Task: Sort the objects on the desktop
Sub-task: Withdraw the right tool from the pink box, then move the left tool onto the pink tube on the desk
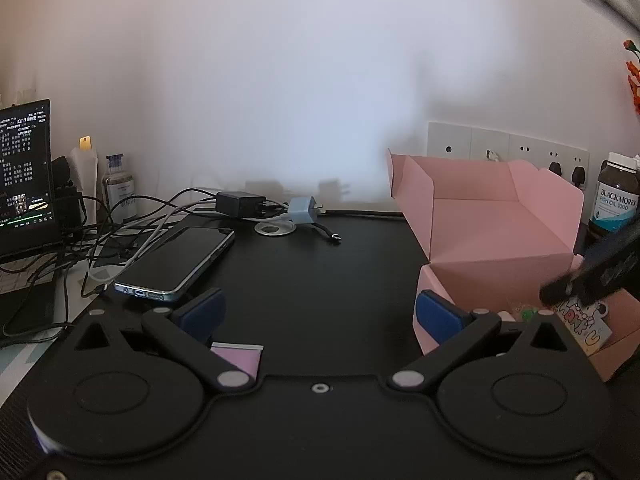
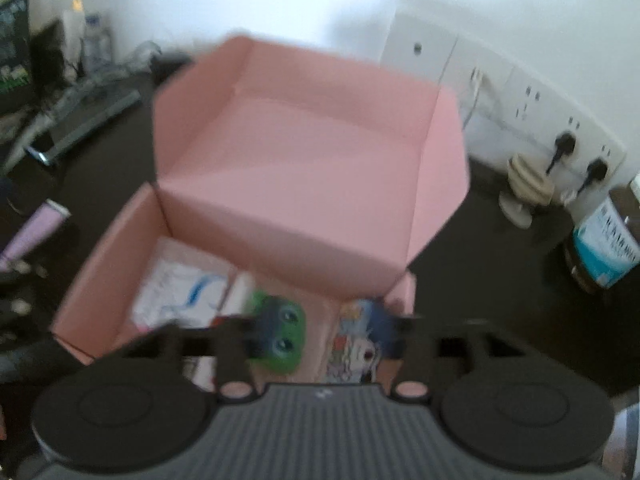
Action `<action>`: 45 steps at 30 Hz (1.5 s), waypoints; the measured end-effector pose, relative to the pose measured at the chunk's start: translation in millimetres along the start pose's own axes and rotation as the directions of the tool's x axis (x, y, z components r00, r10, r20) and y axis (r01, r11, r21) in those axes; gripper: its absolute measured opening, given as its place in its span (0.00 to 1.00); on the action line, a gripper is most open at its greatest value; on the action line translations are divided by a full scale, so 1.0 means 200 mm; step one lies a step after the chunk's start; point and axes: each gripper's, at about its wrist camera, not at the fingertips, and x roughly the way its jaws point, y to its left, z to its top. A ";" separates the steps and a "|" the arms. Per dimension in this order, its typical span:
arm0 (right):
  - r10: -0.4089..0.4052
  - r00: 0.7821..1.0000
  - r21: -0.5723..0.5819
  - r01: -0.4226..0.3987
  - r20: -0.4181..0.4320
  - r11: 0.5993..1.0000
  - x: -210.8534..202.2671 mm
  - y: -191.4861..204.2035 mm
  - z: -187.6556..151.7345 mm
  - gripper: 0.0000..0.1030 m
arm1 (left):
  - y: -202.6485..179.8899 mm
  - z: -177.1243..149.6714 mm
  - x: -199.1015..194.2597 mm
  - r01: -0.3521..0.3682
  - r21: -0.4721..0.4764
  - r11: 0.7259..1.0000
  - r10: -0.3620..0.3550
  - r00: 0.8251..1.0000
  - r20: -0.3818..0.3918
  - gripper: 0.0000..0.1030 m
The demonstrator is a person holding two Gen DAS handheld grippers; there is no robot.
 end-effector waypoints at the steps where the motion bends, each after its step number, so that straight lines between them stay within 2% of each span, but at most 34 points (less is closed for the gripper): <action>1: -0.002 0.999 -0.007 0.002 0.034 1.000 -0.04 0.00 0.00 0.74 | 0.00 0.00 0.00 0.000 0.000 1.000 0.000 1.000 0.001 1.00; 2: -0.003 0.998 -0.013 0.004 0.069 1.000 -0.08 -0.01 0.00 0.75 | 0.00 0.00 0.00 -0.001 0.000 1.000 0.001 1.000 0.001 1.00; 4: -0.010 0.994 -0.017 0.012 0.105 1.000 -0.14 -0.02 0.00 0.89 | 0.00 0.00 0.00 -0.002 -0.002 1.000 0.002 1.000 0.001 1.00; 5: -0.016 0.993 -0.014 0.018 0.121 1.000 -0.16 -0.03 0.00 0.99 | 0.00 0.00 0.00 -0.003 -0.004 1.000 0.003 1.000 0.001 1.00; 10: 0.014 0.970 -0.028 -0.008 0.242 1.000 -0.28 -0.07 -0.09 0.99 | 0.00 0.00 0.00 -0.004 -0.005 1.000 0.004 1.000 0.002 1.00; 14: 0.039 0.934 0.002 -0.043 0.356 0.999 -0.37 -0.14 -0.21 0.99 | 0.00 0.00 -0.01 -0.007 0.000 1.000 0.007 1.000 0.007 1.00; 19: 0.072 0.895 0.064 -0.111 0.440 0.992 -0.40 -0.27 -0.47 0.99 | -0.01 0.00 -0.01 -0.004 0.002 1.000 0.004 1.000 0.005 1.00; 22: 0.047 0.875 0.120 -0.119 0.481 0.986 -0.37 -0.36 -0.61 0.99 | 0.00 0.00 -0.01 -0.010 -0.003 1.000 0.010 1.000 0.003 1.00; 24: 0.025 0.870 0.185 -0.133 0.492 0.974 -0.33 -0.43 -0.67 0.99 | -0.01 0.00 -0.01 -0.010 -0.004 1.000 0.010 1.000 0.002 1.00; 27: 0.026 0.878 0.288 -0.184 0.478 0.940 -0.28 -0.53 -0.71 0.99 | -0.01 0.00 -0.01 -0.011 0.005 1.000 0.011 1.000 0.006 1.00; 29: 0.036 0.874 0.308 -0.210 0.485 0.928 -0.26 -0.55 -0.72 0.99 | -0.02 0.00 -0.02 -0.013 0.015 1.000 0.013 1.000 0.010 1.00; 32: 0.034 0.869 0.294 -0.204 0.494 0.934 -0.24 -0.53 -0.71 0.99 | -0.03 0.00 -0.02 -0.014 0.027 1.000 0.013 1.000 0.019 1.00; 37: 0.068 0.846 0.213 -0.211 0.529 0.954 -0.25 -0.48 -0.74 0.99 | -0.04 0.00 -0.03 -0.023 0.036 0.999 0.022 0.999 0.033 1.00; 41: 0.131 0.833 0.207 -0.281 0.537 0.937 -0.25 -0.49 -0.76 0.99 | -0.05 0.00 -0.03 -0.038 0.040 0.998 0.037 0.999 0.030 1.00; 45: 0.140 0.826 0.255 -0.323 0.547 0.911 -0.25 -0.53 -0.78 0.99 | -0.02 0.00 -0.06 -0.034 0.032 0.999 0.032 0.997 0.070 1.00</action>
